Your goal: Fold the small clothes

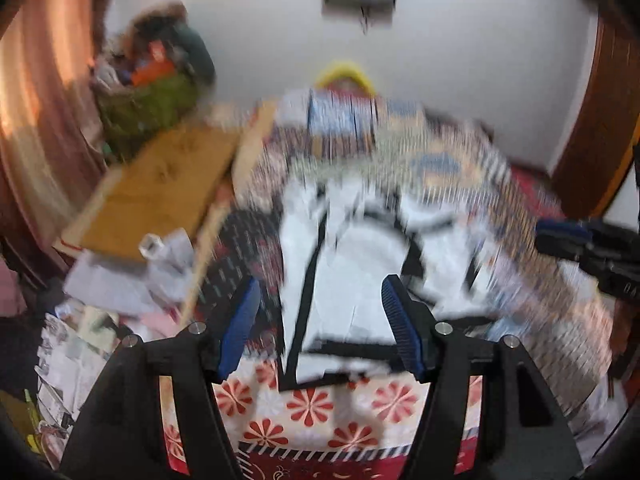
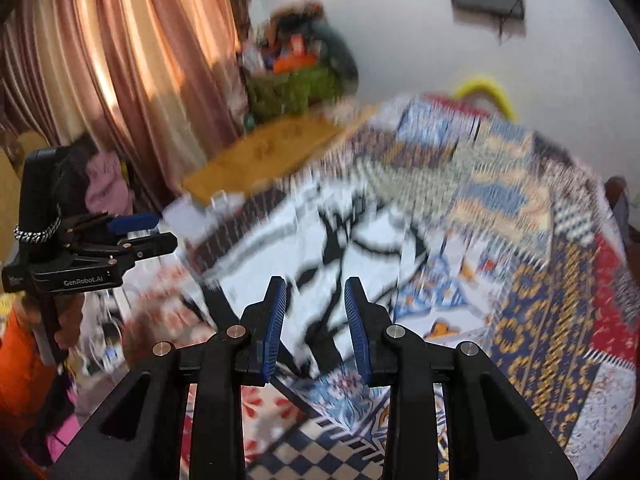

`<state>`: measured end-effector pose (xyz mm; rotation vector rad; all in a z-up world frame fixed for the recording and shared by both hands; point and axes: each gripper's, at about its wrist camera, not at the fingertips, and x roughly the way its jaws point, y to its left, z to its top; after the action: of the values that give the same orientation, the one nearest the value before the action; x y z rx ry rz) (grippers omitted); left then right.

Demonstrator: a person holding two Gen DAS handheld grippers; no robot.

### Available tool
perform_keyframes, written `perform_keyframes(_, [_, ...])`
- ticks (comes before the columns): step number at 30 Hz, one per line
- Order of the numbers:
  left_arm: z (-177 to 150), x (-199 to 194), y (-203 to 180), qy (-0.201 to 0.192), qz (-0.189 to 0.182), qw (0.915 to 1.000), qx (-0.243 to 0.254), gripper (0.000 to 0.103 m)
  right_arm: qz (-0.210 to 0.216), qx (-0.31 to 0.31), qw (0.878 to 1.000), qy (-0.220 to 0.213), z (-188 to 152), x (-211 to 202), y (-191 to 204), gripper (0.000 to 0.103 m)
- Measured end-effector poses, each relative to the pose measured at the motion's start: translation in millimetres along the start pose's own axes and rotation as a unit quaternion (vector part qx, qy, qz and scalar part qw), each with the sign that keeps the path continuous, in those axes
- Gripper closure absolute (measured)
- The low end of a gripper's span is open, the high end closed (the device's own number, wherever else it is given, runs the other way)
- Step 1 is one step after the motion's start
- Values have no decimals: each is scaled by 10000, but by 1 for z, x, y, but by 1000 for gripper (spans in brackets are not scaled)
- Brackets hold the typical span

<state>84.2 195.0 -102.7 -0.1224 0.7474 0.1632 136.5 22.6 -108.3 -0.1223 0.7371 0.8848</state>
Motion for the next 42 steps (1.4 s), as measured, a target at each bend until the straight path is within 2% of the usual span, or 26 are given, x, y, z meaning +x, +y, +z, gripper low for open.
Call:
perform_keyframes(4, [20,-62,-15,-932,29,9956,59,40,8,-93,9967,-806,17,-45,21,75])
perform_keyframes(7, [23,-106,-33,-1537,-13,9880,154,40,20,-182,9906,-1357,23,-79,40,75])
perform_keyframes(12, [17,-159,-51,-2210,142,9749,241,40,-38,-382,9771,-2092,19,-126,71,75])
perform_keyframes(15, [9,-180,-58,-2465,171,9688,184,40,-201,-462,9690,-2420,10,-146,86,74])
perform_keyframes(16, [7,-185,-58,-2508,165,9678,161,39,-259,-454,9668,-2501,7,-152,91,72])
perform_keyframes(21, [-11,-201,-59,-2680,144,9633,34,21,-554,-437,9609,-2676,-6,-163,103,33])
perform_keyframes(25, [-20,-204,-60,-2702,218,9625,21,8,-716,-437,9601,-2667,-10,-163,105,16])
perform_keyframes(27, [-22,-206,-60,-2699,187,9627,3,6,-795,-393,9591,-2687,-11,-163,103,6])
perform_keyframes(29, [-23,-207,-60,-2714,211,9622,-27,1,-876,-363,9577,-2716,-14,-164,104,0])
perform_keyframes(42, [-31,-211,-65,-2710,173,9624,-108,0,-868,-290,9606,-2624,-22,-164,104,0])
